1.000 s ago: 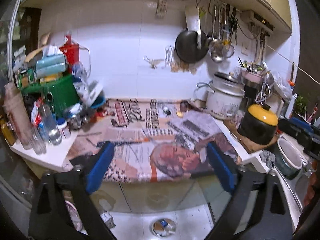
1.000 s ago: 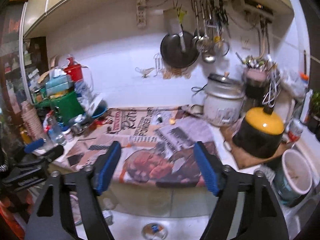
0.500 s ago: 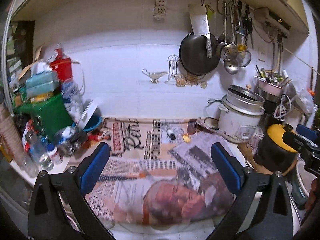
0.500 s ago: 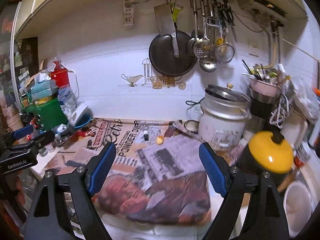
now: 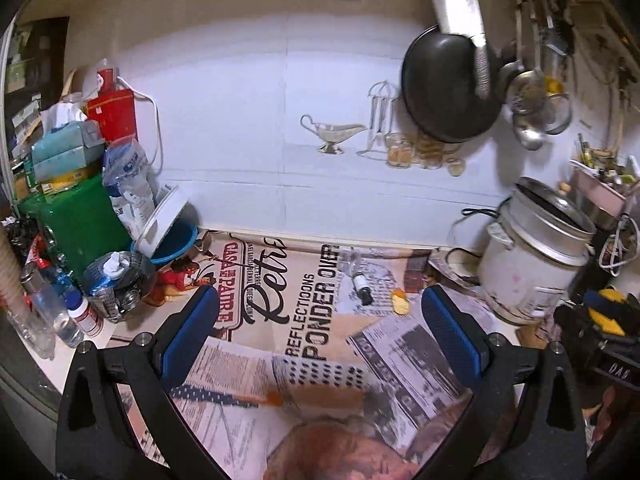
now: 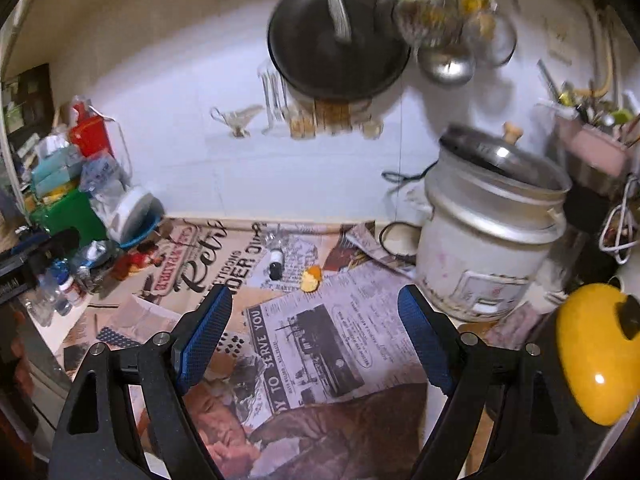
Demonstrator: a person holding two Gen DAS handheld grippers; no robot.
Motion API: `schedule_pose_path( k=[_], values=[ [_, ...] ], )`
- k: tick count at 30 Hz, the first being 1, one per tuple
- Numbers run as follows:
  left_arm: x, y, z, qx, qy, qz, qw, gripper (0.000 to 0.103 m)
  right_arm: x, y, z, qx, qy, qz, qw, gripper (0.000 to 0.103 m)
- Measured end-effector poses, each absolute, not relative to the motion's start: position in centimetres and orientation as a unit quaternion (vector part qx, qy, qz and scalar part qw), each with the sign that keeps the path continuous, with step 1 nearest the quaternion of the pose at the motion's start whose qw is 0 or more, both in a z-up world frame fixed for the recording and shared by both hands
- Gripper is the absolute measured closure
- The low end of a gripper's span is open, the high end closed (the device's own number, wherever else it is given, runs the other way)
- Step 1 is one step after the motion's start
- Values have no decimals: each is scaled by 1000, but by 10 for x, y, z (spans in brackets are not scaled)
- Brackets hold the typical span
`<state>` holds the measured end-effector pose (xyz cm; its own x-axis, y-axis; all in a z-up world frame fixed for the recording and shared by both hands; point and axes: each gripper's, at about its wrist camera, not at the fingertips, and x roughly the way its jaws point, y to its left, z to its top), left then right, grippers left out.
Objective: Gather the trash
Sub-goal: 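Grasp the clear plastic cup with the left tool while the right tool grasps the dark bottle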
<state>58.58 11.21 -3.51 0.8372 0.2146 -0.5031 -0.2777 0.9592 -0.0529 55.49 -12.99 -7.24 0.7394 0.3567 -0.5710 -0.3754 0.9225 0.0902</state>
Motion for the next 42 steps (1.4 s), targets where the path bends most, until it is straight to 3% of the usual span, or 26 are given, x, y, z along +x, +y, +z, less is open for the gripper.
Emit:
schedule_pose_path(
  k=[15,21,33,36,38,42],
  values=[
    [726,209,-110,-38,333,63,940,2,697,-44,-190,18,427,132,894,21],
    [773,222,-160,-65,372,53,924,2,751,-13,-246,-10,475,132,870,38],
    [818,230,-213,-61,414,50,907,2,789,40,-243,3,470,203,859,39],
    [830,232,-218,-52,411,47,909,2,803,58,-252,-9,477,218,852,57],
    [841,232,-220,-48,408,39,911,2,810,64,-260,-13,490,222,843,76],
    [865,226,-226,-54,409,8,911,10,807,60,-261,-14,483,218,848,78]
  ],
)
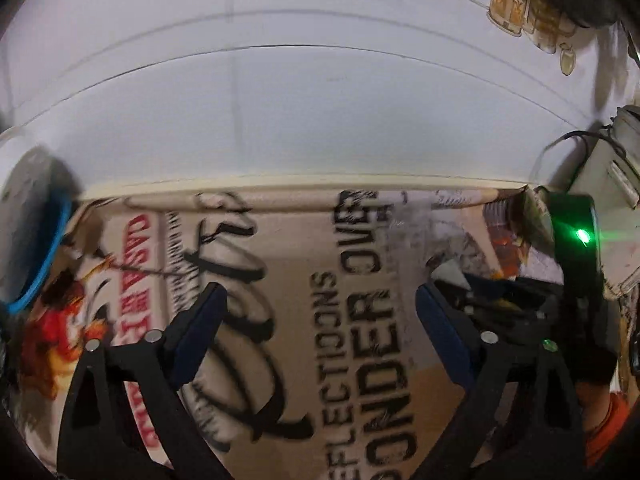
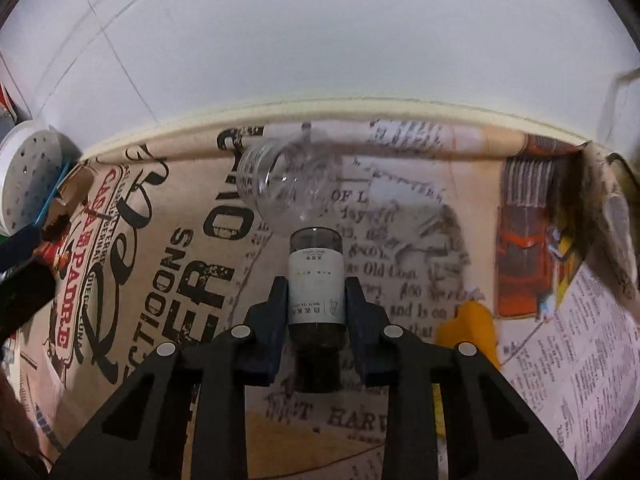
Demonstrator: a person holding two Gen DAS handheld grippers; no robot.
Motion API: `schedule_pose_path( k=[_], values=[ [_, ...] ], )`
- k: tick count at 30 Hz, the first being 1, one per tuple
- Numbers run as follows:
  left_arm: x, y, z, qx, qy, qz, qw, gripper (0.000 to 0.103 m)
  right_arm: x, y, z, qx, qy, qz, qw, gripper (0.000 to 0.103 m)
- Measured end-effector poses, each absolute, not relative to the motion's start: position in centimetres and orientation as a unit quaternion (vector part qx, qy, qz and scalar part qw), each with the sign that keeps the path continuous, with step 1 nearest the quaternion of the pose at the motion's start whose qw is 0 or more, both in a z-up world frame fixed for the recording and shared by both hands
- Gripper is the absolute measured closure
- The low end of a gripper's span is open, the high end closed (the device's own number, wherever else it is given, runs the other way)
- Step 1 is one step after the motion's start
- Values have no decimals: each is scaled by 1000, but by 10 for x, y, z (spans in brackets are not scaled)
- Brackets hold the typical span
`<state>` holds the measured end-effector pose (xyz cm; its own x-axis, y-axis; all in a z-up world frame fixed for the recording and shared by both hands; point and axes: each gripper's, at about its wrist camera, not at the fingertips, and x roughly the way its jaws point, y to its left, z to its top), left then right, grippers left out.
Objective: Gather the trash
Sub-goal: 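Grasp the clear plastic cup with the left tool while the right tool grasps the dark bottle, then carry the clear cup and dark bottle down over the floor bucket with both tools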
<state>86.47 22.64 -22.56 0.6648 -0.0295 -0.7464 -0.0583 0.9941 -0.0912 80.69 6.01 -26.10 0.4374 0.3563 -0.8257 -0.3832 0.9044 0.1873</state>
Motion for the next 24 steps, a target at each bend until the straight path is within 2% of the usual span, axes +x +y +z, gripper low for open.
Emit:
schedule_pose_path(
  k=[11,14,16,18,24],
  values=[
    [950,184,-273,-73,454,-59,886,24,773,-39,-216,82,459,164,869,77],
    [963,174,-286,-66,467,-56,880,35,765,-57,-210,86,456,151,873,77],
    [966,173,-291,-78,471,-57,877,51,758,-66,-207,93,454,145,874,77],
    [965,171,-290,-89,471,-63,875,59,753,-73,-205,100,451,141,875,77],
    [932,160,-269,-81,453,-49,886,59,731,-83,-198,100,450,140,876,77]
  ],
)
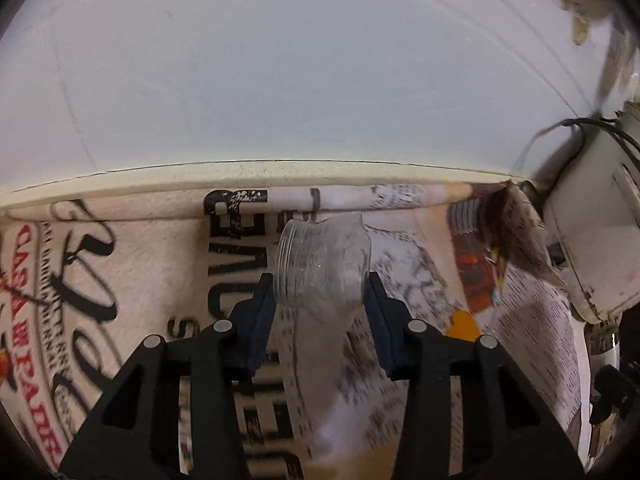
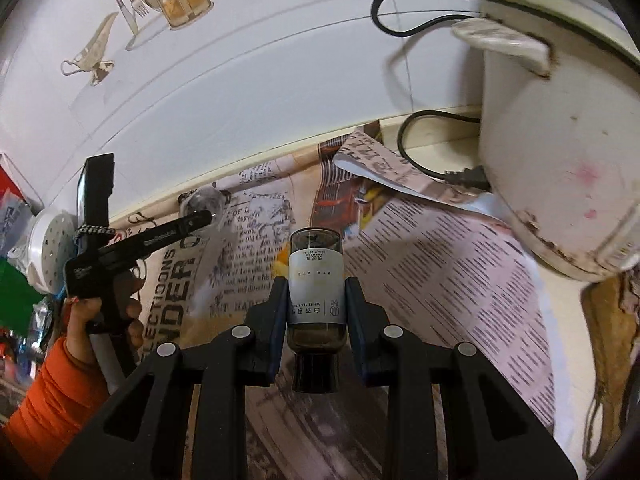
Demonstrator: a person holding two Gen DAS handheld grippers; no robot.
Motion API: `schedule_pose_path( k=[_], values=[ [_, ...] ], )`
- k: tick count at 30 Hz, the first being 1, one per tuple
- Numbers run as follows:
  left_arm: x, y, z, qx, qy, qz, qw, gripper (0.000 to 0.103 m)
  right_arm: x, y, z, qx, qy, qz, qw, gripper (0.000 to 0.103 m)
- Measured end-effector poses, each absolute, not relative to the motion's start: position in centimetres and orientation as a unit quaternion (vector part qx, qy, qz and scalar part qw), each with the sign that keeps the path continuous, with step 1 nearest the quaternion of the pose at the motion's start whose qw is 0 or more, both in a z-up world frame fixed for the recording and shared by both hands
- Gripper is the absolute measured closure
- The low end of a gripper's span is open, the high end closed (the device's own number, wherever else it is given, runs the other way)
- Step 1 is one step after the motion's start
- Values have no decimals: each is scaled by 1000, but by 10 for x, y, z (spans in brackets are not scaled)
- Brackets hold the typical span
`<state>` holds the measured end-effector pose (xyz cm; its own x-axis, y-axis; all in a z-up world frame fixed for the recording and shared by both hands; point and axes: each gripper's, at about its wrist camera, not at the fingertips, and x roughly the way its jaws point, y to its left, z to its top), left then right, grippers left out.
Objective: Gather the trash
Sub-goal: 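Carry the clear cup and dark bottle down over the floor bucket with both tools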
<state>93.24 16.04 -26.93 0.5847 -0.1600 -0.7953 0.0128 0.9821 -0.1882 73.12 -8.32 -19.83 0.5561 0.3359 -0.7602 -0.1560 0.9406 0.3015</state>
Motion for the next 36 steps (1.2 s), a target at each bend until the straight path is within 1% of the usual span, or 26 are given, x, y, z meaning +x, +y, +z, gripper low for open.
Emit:
schedule_pose_path(
  k=[7,16,25,28,32,36],
  values=[
    [856,131,-217,-62,419,-23,906,59,690,-104,-164,75,428,180,882,77],
    [705,114,-129,-102,349,32,931,59,625,-119,-114,26,383,259,886,77],
    [571,106,-67,-107,287,44,951,59,536,-111,-67,19,332,299,895,77],
    [535,107,-60,-91,274,44,956,59,501,-102,-56,15,313,298,902,77],
    [476,116,-58,-78,265,22,961,59,455,-88,-54,19,297,288,910,77],
    [422,127,-63,-57,268,7,962,59,404,-66,-65,35,306,276,911,77]
  ],
)
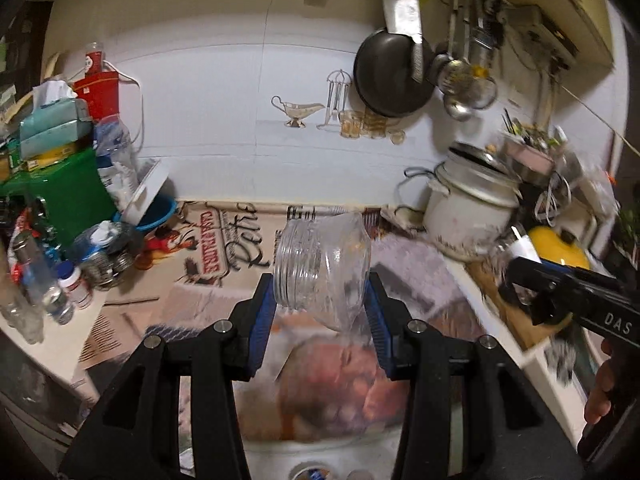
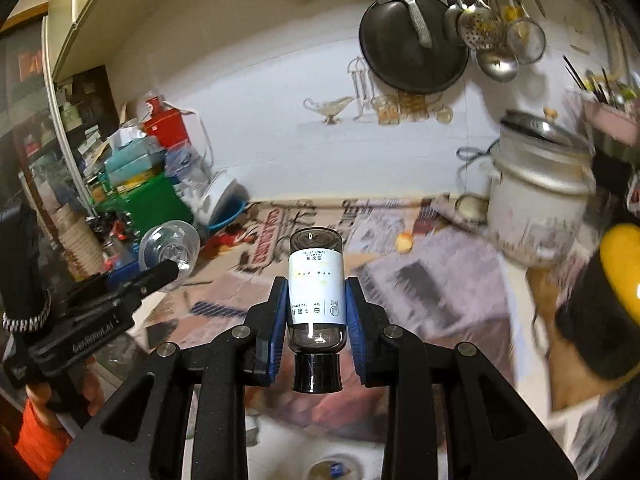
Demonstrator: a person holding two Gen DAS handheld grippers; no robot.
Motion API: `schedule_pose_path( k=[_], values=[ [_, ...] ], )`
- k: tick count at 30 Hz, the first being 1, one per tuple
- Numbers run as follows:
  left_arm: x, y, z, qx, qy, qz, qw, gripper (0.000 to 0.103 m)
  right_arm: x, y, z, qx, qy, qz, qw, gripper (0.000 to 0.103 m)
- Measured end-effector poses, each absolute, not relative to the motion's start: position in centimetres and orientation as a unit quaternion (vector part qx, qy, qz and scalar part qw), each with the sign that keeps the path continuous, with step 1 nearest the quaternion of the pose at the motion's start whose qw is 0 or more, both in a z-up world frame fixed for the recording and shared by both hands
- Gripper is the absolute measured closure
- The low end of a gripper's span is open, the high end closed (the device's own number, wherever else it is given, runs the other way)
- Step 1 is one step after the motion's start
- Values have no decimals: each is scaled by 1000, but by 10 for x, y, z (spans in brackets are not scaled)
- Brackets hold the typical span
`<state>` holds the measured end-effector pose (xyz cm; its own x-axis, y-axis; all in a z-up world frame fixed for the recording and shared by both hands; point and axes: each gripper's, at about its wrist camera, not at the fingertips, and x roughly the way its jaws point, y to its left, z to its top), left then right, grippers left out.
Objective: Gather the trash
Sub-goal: 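Carry the clear cup and dark bottle down over the floor bucket with both tools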
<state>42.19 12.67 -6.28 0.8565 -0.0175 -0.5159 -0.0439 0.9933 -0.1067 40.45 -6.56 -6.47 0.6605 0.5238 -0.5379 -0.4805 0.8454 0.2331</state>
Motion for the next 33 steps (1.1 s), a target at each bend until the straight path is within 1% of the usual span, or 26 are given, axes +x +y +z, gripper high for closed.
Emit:
schedule_pose_path(
  k=[8,14,18,22,28,33],
  values=[
    [327,141,-84,-37,300,-19,953,59,317,-26,-94,50,341,273,898,78],
    [287,145,-104,-54,345,-35,937,59,280,-20,-111,48,385,262,884,77],
    [273,143,-128,-67,369,-35,926,59,265,-27,-128,39,407,251,878,77],
    [269,139,-167,-88,407,-25,909,59,257,-34,-155,36,438,239,866,77],
    [283,123,-237,-86,468,-6,879,59,262,-58,-213,33,475,217,852,77],
    [299,104,-314,-96,503,2,859,59,273,-72,-273,28,505,208,837,77]
  ],
)
